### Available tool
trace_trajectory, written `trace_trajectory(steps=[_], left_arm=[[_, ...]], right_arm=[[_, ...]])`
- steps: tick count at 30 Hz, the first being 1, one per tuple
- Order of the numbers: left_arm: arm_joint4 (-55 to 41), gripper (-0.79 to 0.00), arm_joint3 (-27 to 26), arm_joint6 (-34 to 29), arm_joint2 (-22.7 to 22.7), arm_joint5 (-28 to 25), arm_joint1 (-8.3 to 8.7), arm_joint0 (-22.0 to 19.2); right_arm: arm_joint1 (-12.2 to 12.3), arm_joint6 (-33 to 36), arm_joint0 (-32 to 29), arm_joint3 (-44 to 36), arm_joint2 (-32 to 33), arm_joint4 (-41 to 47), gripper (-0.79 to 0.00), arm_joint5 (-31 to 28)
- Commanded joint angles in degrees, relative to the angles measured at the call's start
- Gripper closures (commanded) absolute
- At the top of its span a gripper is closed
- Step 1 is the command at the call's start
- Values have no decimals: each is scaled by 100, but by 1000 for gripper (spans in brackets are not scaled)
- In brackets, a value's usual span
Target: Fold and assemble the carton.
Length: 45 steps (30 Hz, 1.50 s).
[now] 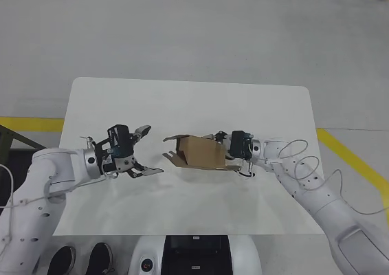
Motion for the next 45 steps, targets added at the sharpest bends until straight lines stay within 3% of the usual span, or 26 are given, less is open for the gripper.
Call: trace_trajectory(steps=[1,7,13,18,20,23,25,26,42,44,45], left_arm=[[33,-785,-9,-45,102,43,-2,-14],[138,-785,76,-196,447,414,-35,-189],[87,-776,110,-152,449,522,-36,-279],[175,-573,54,-152,437,533,-27,-242],[216,-563,30,-137,450,544,-25,-214],[263,-468,-6,-102,474,542,-24,-186],[290,-456,-27,-82,488,557,-23,-166],[301,-400,-37,-75,495,574,-24,-156],[506,-376,-157,21,570,601,-11,-44],[518,-345,-161,21,581,634,-12,-34],[522,-286,-165,16,584,661,-12,-29]], right_arm=[[-8,36,-3,-24,-8,0,0,-2],[-39,118,6,-64,-40,-18,0,-27],[-39,119,-5,-84,-23,-65,0,-27],[-54,115,2,-53,-22,-52,0,-51],[-59,114,5,-37,-22,-58,0,-51],[-64,100,3,-25,-14,-61,0,-47],[-63,92,4,-20,-6,-70,0,-54],[-63,89,4,-19,-2,-75,0,-57],[-83,77,-22,17,41,-34,0,-76],[-87,88,-25,16,47,-16,0,-85],[-90,94,-31,22,54,6,0,-86]])
